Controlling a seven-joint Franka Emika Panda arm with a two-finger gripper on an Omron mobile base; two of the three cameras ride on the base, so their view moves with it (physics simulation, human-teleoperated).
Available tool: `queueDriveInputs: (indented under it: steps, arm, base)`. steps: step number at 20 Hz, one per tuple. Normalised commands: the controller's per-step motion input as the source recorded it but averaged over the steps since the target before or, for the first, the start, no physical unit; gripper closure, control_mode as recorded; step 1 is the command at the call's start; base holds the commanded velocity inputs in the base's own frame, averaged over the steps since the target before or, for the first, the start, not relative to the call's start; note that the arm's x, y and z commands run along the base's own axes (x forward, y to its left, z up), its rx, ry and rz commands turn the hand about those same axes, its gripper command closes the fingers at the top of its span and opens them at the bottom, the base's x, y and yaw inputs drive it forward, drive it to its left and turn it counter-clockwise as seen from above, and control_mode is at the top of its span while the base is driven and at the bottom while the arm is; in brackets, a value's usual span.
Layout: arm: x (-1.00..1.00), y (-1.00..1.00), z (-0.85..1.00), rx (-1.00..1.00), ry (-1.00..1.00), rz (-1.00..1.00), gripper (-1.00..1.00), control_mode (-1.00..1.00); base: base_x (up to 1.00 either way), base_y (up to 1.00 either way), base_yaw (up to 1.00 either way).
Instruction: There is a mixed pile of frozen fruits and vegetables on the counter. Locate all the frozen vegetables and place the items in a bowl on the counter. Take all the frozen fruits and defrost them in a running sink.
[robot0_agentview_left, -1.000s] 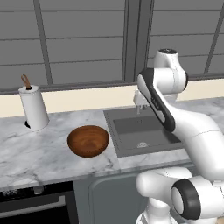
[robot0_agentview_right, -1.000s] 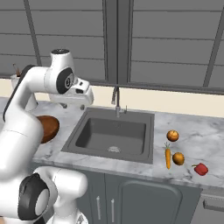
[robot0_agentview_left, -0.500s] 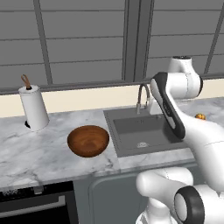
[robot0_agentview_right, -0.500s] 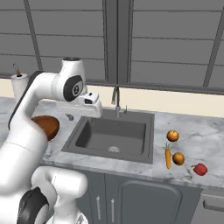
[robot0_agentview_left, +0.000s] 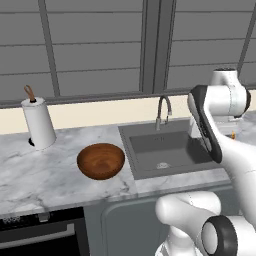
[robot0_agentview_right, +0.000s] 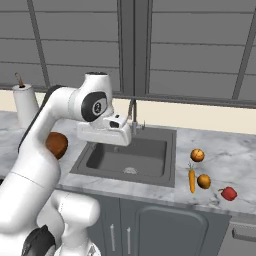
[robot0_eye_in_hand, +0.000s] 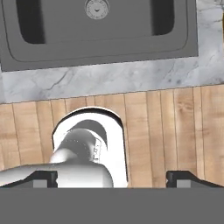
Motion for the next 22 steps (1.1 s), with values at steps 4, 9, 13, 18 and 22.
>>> queueDriveInputs:
  steps: [4, 9, 13, 18, 22]
  arm:
    - [-0.02, -0.82, -0.25, -0.02, 0.1, -0.02, -1.0, -1.0]
    - [0.09, -0.86, -0.32, -0.02, 0.05, 0.0, -1.0, -1.0]
    - [0.18, -0.68, -0.35, -0.07, 0.01, 0.0, -1.0, -1.0]
    - [0.16, -0.51, -0.41, -0.05, 0.0, 0.01, -1.0, -1.0]
    - [0.18, -0.45, -0.33, -0.01, 0.01, 0.02, -1.0, -1.0]
  base:
    - [0.0, 0.0, 0.0]
    - [0.0, 0.0, 0.0]
    - [0.0, 0.0, 0.0]
    - [0.0, 0.0, 0.0]
    - [0.0, 0.0, 0.0]
